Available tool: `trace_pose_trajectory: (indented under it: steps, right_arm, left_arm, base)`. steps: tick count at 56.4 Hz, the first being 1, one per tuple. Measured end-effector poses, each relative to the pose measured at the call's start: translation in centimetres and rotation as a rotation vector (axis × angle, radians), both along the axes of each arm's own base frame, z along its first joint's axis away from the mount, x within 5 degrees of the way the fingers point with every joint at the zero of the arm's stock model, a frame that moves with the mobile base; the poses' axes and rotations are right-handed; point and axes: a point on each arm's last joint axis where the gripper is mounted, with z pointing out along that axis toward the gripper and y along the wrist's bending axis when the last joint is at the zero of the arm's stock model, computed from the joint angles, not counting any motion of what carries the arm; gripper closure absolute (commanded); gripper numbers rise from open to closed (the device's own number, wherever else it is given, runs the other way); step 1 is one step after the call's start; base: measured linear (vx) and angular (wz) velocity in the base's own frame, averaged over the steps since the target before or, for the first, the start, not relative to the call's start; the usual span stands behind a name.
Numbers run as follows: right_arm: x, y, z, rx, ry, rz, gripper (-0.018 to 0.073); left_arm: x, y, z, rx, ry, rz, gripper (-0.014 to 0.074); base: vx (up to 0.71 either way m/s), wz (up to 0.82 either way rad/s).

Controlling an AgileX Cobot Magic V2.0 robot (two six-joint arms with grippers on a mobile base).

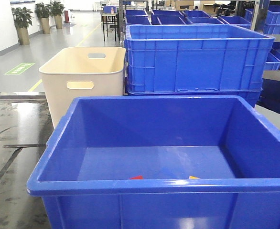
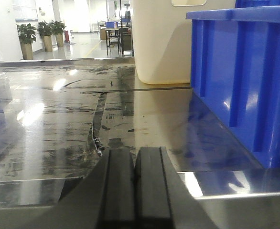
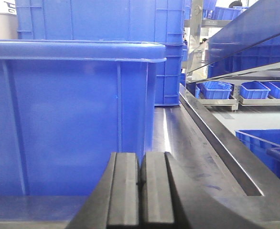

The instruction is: Pick red and yellow blocks into blue bin

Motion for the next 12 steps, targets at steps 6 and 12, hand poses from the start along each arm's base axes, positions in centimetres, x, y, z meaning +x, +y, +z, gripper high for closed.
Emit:
trace_pose_trajectory:
  steps: [6, 12]
  right_arm:
    - [0.0, 0.0, 0.0, 0.0, 0.0, 0.0, 0.057]
    - [0.0, 0.0, 0.0, 0.0, 0.0, 0.0, 0.057]
  left_arm:
    - [0.0, 0.0, 0.0, 0.0, 0.0, 0.0, 0.0603]
    - [0.0, 0.0, 0.0, 0.0, 0.0, 0.0, 0.0603]
  base:
    - [0.0, 0.0]
    - [0.0, 0.0]
